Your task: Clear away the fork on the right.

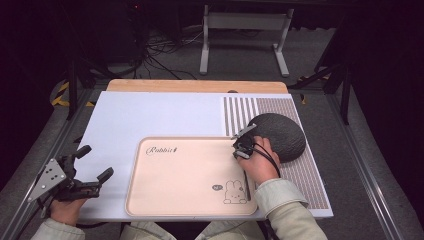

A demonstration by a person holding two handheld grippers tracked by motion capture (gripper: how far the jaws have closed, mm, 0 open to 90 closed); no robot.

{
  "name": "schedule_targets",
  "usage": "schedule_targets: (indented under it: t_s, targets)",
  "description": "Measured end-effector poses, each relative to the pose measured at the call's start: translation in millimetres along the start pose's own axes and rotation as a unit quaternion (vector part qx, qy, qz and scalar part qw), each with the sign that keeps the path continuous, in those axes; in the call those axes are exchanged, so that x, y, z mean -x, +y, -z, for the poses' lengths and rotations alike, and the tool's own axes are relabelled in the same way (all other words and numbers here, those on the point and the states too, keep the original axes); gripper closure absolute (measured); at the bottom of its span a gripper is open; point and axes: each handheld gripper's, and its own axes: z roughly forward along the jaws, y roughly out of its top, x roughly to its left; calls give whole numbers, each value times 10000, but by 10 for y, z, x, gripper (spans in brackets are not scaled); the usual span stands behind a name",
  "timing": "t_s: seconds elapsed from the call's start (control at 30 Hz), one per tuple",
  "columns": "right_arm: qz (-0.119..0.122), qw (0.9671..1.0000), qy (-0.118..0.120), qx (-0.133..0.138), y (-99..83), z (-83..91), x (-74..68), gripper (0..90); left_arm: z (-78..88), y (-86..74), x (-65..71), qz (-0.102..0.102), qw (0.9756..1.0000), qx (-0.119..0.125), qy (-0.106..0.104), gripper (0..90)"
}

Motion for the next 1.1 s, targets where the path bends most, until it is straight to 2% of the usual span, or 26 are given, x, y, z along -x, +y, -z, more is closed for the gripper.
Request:
schedule_targets:
  t_s: [0.2,0.27,0.33,0.47,0.5,0.6,0.67,0.7,0.77,0.83,0.87,0.9,0.93,1.0,1.07,1.1]
  targets:
    - [-28,10000,-19,4,-5,3,5,897,0,1,-2,-1,10000,-12,-5,14]
    - [-5,9999,-23,98,-6,12,-1,821,0,0,-2,-3,10000,-15,-2,14]
    - [24,9996,-31,276,2,60,-4,795,0,0,-3,3,10000,-14,2,14]
    - [203,9970,-116,732,21,229,-9,591,2,0,-2,2,10000,-8,2,14]
    - [203,9970,-116,732,21,229,-9,591,2,0,-2,2,10000,-8,2,14]
    - [472,9932,-108,1061,20,379,-5,400,1,-1,0,-4,10000,-8,5,14]
    - [781,9886,-109,1286,13,483,-5,292,-3,1,5,12,10000,4,3,14]
    - [767,9877,-76,1364,2,525,-9,276,-1,4,4,-18,10000,4,-2,14]
    - [622,9854,-51,1587,-42,619,4,186,1,3,7,-25,10000,-18,0,14]
    - [485,9818,-1,1835,-94,692,28,156,2,3,5,-17,10000,-1,8,14]
    - [485,9818,-1,1835,-94,692,28,156,2,3,5,-17,10000,-1,8,14]
    - [446,9803,10,1922,-117,721,43,141,0,3,7,-20,10000,-9,-1,14]
    - [366,9767,16,2112,-164,773,69,128,0,3,9,-28,10000,-22,1,14]
    - [290,9729,61,2291,-230,828,103,117,2,5,10,-30,10000,-15,-1,14]
    - [247,9726,58,2309,-289,864,133,110,-1,3,6,-15,10000,-6,-10,14]
    - [225,9693,38,2448,-347,901,163,109,-1,2,7,-9,10000,-17,-9,14]
